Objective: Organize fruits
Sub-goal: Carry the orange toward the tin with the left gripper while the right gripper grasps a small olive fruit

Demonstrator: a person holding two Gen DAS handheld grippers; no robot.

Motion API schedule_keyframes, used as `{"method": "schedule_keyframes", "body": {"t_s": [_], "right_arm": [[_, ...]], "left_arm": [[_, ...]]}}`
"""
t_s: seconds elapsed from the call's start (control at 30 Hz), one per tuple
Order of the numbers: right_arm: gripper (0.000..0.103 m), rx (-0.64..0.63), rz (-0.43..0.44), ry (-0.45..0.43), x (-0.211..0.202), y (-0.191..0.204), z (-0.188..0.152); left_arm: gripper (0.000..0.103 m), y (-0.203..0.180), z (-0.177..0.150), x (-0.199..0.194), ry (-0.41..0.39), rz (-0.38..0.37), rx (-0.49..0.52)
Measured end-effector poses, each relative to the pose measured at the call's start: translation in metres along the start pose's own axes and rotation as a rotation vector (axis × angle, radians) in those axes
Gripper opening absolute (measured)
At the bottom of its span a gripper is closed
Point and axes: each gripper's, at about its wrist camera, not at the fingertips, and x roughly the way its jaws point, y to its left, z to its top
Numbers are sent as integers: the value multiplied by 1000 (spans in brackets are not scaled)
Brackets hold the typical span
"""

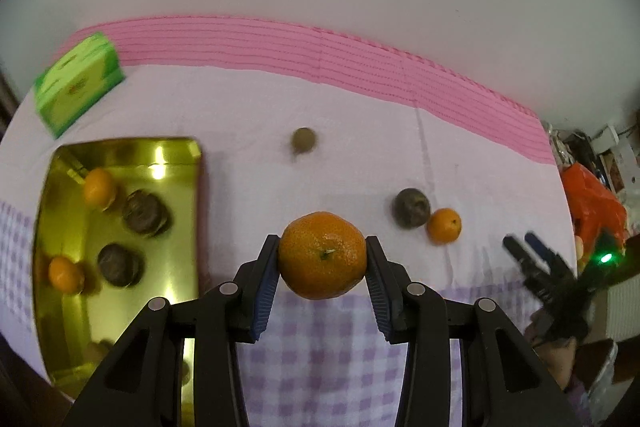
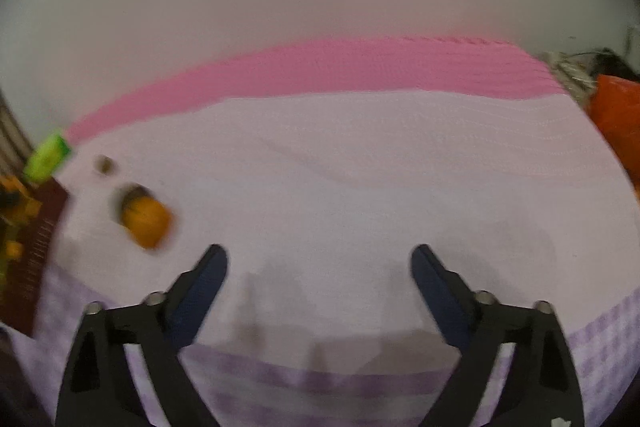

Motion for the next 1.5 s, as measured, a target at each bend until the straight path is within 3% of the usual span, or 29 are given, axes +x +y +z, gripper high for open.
{"method": "schedule_keyframes", "body": {"t_s": [0.17, 0.27, 0.4, 0.57, 0.67, 0.77, 0.83, 1.0, 1.17, 1.3, 1.5], "right_arm": [[80, -162, 245, 10, 14, 88, 40], [69, -241, 313, 52, 39, 133, 53], [64, -312, 313, 112, 86, 177, 61], [63, -304, 277, 155, 128, 200, 63], [56, -313, 251, 177, 145, 212, 60], [39, -341, 220, 219, 162, 219, 56], [28, -363, 218, 210, 160, 221, 54], [28, -382, 275, 146, 117, 221, 40], [28, -416, 299, 118, 68, 220, -11], [28, -414, 280, 117, 51, 214, -37], [28, -367, 224, 118, 53, 195, -49]], "left_arm": [[42, 24, -22, -20, -27, 15, -38], [42, 39, -31, -31, -44, 24, -60], [43, 57, -34, -45, -71, 34, -80], [43, 81, -36, -52, -74, 23, -125], [43, 92, -37, -51, -71, 18, -146], [43, 96, -37, -50, -70, 18, -154], [43, 99, -38, -49, -67, 19, -161], [43, 104, -40, -49, -61, 35, -170], [43, 105, -48, -54, -80, 81, -154], [43, 108, -54, -55, -82, 76, -163], [43, 115, -60, -58, -94, 86, -172]]}}
